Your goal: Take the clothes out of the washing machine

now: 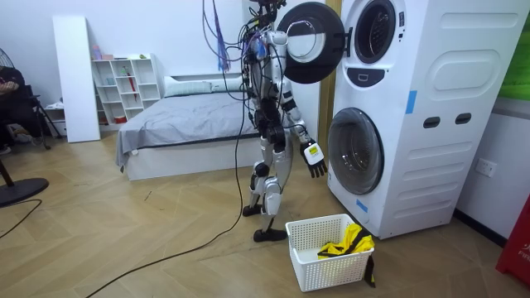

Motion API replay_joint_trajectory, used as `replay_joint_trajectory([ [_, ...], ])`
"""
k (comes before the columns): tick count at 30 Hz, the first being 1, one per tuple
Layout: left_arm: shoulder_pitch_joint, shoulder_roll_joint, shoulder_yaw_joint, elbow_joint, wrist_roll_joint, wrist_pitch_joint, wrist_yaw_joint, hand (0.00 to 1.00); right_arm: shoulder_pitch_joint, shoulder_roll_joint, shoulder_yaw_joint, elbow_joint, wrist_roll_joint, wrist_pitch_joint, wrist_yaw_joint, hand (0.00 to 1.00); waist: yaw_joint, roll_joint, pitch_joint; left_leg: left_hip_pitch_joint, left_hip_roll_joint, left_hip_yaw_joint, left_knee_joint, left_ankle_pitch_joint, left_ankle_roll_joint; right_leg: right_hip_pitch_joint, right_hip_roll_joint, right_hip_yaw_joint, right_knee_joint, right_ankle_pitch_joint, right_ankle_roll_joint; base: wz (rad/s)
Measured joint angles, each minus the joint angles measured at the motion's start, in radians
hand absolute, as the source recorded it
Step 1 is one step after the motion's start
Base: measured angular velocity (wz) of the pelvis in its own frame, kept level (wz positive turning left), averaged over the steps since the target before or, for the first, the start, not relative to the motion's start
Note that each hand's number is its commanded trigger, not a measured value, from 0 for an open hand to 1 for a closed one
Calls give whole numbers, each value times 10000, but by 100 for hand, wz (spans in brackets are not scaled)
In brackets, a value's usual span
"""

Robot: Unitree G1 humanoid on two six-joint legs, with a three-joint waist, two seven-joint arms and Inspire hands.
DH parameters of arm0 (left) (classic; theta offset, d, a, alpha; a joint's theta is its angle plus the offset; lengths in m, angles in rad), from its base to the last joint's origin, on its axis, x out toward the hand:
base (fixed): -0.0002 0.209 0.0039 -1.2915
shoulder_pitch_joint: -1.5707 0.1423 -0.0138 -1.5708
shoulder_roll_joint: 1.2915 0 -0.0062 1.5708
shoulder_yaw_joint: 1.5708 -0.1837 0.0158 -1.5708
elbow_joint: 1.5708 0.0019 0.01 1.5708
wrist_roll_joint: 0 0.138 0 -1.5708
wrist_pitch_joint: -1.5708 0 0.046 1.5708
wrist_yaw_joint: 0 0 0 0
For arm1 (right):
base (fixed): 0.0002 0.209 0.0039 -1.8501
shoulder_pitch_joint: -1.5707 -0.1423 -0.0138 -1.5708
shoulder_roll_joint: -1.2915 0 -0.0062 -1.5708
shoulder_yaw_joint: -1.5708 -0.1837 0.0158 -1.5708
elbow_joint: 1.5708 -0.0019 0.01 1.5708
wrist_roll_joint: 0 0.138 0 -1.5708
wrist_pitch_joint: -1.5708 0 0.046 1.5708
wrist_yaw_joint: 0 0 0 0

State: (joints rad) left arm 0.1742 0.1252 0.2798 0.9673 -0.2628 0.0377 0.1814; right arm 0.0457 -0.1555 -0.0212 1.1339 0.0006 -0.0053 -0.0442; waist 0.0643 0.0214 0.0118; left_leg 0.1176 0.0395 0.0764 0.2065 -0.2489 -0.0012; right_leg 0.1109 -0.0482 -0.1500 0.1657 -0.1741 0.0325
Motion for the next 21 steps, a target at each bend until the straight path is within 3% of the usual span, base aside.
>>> replay_joint_trajectory([
  [4,-605,244,368,-1162,-333,-114,703,0,32,-95,-68,-107,-162,-82,122,0,0,157,-32,126,-23,-14,-75,6,-11,97,-18,-40,8,-1,1,4],
  [8,-1394,480,514,-2488,-380,-231,1330,0,149,-56,-432,-270,-849,-187,178,0,-64,179,-66,88,-38,-70,-46,6,-12,92,-22,-28,40,0,1,1],
  [14,-2162,1077,500,-5014,-283,-595,2099,0,432,-78,-651,-460,-1192,-272,302,0,-463,456,-184,183,-50,-52,-115,23,-37,168,-14,51,60,1,1,-4],
  [17,-2114,1086,637,-5771,70,-231,2506,0,641,41,-825,-609,-1435,-270,472,0,-569,513,-175,64,-42,-42,-96,28,-42,-10,0,88,83,4,-5,-1],
  [19,-2096,1087,707,-6427,789,100,2716,0,672,82,-814,-511,-1516,-279,610,0,-349,431,-165,-96,-37,-27,-25,39,-52,-142,1,103,90,18,-18,2],
  [21,-2087,1096,679,-7110,1205,499,2942,0,602,73,-811,-297,-1475,-285,698,0,-281,367,-107,-146,-41,-121,7,39,-52,-101,-5,97,29,51,-13,18],
])
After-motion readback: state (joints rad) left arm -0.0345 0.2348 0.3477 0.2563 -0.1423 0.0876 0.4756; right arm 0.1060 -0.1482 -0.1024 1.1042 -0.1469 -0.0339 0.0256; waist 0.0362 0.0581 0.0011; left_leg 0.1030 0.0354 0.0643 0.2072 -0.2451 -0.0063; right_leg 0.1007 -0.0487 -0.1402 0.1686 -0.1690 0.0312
